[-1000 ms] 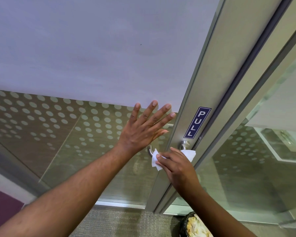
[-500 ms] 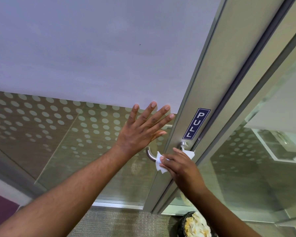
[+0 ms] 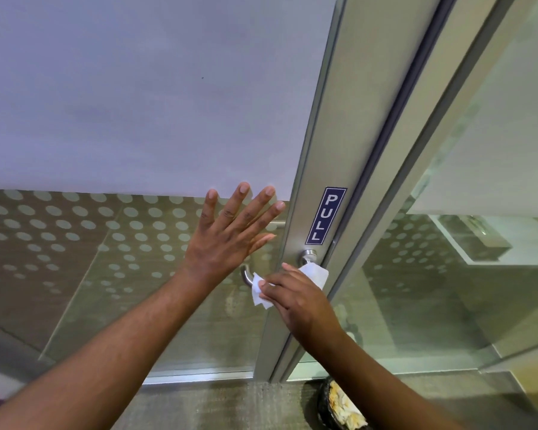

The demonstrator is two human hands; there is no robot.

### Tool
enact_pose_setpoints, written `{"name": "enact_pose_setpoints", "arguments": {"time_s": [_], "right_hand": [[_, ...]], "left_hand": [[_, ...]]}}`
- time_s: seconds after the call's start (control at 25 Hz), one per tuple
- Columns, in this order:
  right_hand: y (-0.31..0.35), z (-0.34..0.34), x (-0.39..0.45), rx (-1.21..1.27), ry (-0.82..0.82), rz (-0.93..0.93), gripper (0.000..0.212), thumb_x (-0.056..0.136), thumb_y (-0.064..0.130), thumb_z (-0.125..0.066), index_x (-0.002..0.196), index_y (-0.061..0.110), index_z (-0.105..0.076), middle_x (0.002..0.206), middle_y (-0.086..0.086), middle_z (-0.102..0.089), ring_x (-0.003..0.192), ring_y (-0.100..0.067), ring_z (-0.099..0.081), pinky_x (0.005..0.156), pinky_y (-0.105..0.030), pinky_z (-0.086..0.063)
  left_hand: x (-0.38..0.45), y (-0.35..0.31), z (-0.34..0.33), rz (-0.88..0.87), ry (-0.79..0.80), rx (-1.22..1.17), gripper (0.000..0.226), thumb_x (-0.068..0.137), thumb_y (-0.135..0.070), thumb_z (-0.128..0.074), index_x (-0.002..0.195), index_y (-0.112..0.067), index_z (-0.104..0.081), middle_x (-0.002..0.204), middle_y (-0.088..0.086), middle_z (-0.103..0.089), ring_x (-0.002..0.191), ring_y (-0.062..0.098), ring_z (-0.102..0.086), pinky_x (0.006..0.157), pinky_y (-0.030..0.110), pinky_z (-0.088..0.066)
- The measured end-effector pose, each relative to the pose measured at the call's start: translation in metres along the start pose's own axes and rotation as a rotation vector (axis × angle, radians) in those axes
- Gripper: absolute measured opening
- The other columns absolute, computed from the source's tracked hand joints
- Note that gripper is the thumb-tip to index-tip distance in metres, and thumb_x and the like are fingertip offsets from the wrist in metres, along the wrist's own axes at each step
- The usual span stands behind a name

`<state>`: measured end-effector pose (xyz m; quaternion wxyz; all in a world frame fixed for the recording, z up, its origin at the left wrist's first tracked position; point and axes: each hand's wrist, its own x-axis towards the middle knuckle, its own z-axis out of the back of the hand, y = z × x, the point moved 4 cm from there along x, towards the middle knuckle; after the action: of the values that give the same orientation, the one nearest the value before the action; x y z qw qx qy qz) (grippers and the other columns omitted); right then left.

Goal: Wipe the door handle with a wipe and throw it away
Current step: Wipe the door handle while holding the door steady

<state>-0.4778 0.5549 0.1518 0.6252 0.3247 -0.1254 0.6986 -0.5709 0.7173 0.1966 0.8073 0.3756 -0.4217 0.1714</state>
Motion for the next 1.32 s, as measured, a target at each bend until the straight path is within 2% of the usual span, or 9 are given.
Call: {"name": "enact_pose_setpoints", "arguments": {"time_s": [0.2, 0.4, 0.68, 0.76, 0.92, 1.0, 1.04, 1.16, 1.32], "right_hand": [[-0.017, 0.016, -0.017, -0.062, -0.047, -0.066, 0.014, 0.092, 0.003, -0.070, 0.101, 0.008, -0.080, 0.103, -0.008, -0.079, 0.088, -0.026, -0.072, 0.112, -0.048, -0.047], [0.004, -0.009, -0.005, 0.023, -0.054, -0.040, 0.024, 0.085, -0.005, -0.079, 0.106, 0.007, -0.078, 0.104, -0.011, -0.077, 0.093, -0.026, -0.071, 0.118, -0.049, -0.042], [-0.024, 0.020, -0.025, -0.024, -0.082, -0.140, 0.022, 0.093, 0.000, -0.072, 0.104, 0.018, -0.068, 0.102, -0.001, -0.072, 0.089, -0.023, -0.065, 0.124, -0.025, -0.022], [-0.018, 0.020, -0.022, -0.017, -0.081, -0.140, 0.017, 0.092, 0.000, -0.074, 0.099, 0.015, -0.072, 0.098, -0.002, -0.073, 0.085, -0.025, -0.066, 0.123, -0.026, -0.026], [-0.004, 0.017, -0.015, -0.020, -0.044, -0.182, 0.021, 0.086, -0.003, -0.078, 0.102, 0.011, -0.080, 0.104, -0.005, -0.079, 0.092, -0.023, -0.072, 0.116, -0.045, -0.045], [0.001, 0.020, -0.013, 0.005, -0.047, -0.180, 0.019, 0.089, -0.001, -0.074, 0.103, 0.009, -0.080, 0.105, -0.005, -0.079, 0.096, -0.023, -0.070, 0.112, -0.042, -0.047], [0.003, 0.022, -0.013, 0.008, -0.058, -0.192, 0.017, 0.091, 0.001, -0.072, 0.103, 0.009, -0.080, 0.105, -0.004, -0.079, 0.100, -0.021, -0.066, 0.109, -0.035, -0.048], [0.006, 0.027, -0.020, 0.052, -0.170, -0.458, 0.015, 0.093, 0.007, -0.073, 0.104, 0.012, -0.082, 0.106, 0.001, -0.078, 0.107, -0.013, -0.049, 0.100, -0.004, -0.034], [0.006, 0.028, -0.032, 0.118, -0.334, -0.756, 0.010, 0.089, 0.010, -0.078, 0.095, 0.016, -0.084, 0.109, 0.001, -0.071, 0.100, -0.010, -0.061, 0.088, -0.005, -0.040]], "left_hand": [[0.003, 0.001, 0.004, -0.006, 0.016, 0.005, 0.075, 0.111, -0.067, -0.039, 0.171, -0.032, -0.011, 0.181, 0.004, 0.014, 0.165, 0.036, 0.017, 0.129, 0.064, 0.012], [0.002, 0.001, 0.007, 0.002, 0.027, 0.001, 0.075, 0.112, -0.066, -0.040, 0.171, -0.030, -0.011, 0.181, 0.005, 0.016, 0.164, 0.036, 0.020, 0.129, 0.065, 0.012], [0.004, 0.001, 0.006, -0.010, 0.038, 0.015, 0.074, 0.112, -0.065, -0.039, 0.171, -0.030, -0.010, 0.180, 0.005, 0.018, 0.164, 0.036, 0.022, 0.129, 0.064, 0.012], [0.004, 0.001, 0.007, -0.007, 0.031, 0.009, 0.074, 0.112, -0.065, -0.040, 0.171, -0.030, -0.012, 0.182, 0.004, 0.012, 0.164, 0.036, 0.020, 0.129, 0.064, 0.011], [0.006, -0.003, 0.004, -0.011, 0.010, -0.014, 0.076, 0.111, -0.065, -0.042, 0.171, -0.029, -0.014, 0.181, 0.005, 0.014, 0.165, 0.036, 0.018, 0.129, 0.065, 0.010], [0.004, 0.000, 0.006, -0.001, 0.011, -0.001, 0.076, 0.111, -0.066, -0.043, 0.171, -0.029, -0.014, 0.181, 0.005, 0.015, 0.165, 0.036, 0.019, 0.129, 0.065, 0.011], [0.003, 0.001, 0.007, 0.005, 0.015, 0.005, 0.076, 0.111, -0.066, -0.042, 0.171, -0.030, -0.014, 0.181, 0.004, 0.016, 0.165, 0.036, 0.019, 0.129, 0.064, 0.012], [0.003, 0.001, 0.006, -0.001, 0.030, 0.009, 0.075, 0.111, -0.066, -0.041, 0.171, -0.030, -0.014, 0.180, 0.004, 0.019, 0.164, 0.035, 0.023, 0.129, 0.063, 0.014], [0.004, 0.002, 0.007, 0.001, 0.040, 0.013, 0.072, 0.111, -0.066, -0.041, 0.171, -0.032, -0.020, 0.180, 0.004, 0.022, 0.163, 0.035, 0.025, 0.128, 0.062, 0.016]]}}
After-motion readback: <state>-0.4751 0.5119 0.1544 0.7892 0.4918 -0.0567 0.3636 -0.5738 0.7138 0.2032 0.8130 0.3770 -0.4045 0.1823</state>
